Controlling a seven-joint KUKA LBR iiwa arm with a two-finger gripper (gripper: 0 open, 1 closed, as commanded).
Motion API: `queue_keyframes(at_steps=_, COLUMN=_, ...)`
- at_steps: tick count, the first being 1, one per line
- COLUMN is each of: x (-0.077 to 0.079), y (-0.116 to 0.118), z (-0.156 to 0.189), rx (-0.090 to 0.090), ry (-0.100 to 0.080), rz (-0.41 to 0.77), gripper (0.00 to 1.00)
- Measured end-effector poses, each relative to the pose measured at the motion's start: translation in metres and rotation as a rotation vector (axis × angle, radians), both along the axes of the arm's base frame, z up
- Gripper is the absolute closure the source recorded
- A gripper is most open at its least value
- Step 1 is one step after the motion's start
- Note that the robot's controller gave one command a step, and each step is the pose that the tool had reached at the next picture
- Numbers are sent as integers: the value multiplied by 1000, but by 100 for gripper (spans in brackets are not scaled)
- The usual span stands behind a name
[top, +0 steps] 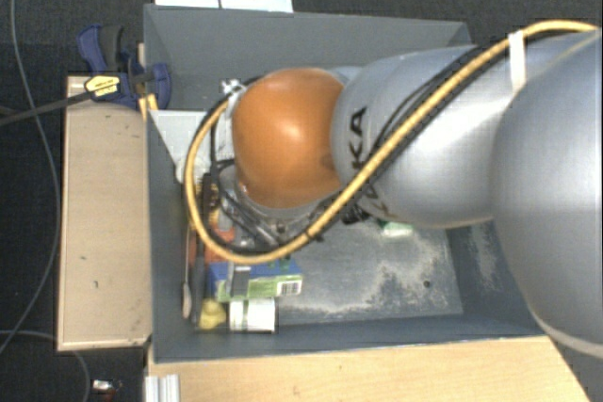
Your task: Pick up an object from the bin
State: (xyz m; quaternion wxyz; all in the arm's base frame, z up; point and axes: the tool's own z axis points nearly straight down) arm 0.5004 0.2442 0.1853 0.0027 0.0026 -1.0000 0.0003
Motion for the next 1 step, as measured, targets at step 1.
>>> queue_keyframes(at_steps=1, x=2, y=-2, z=5, rx=2, ry=-7, rz=-6, gripper=0)
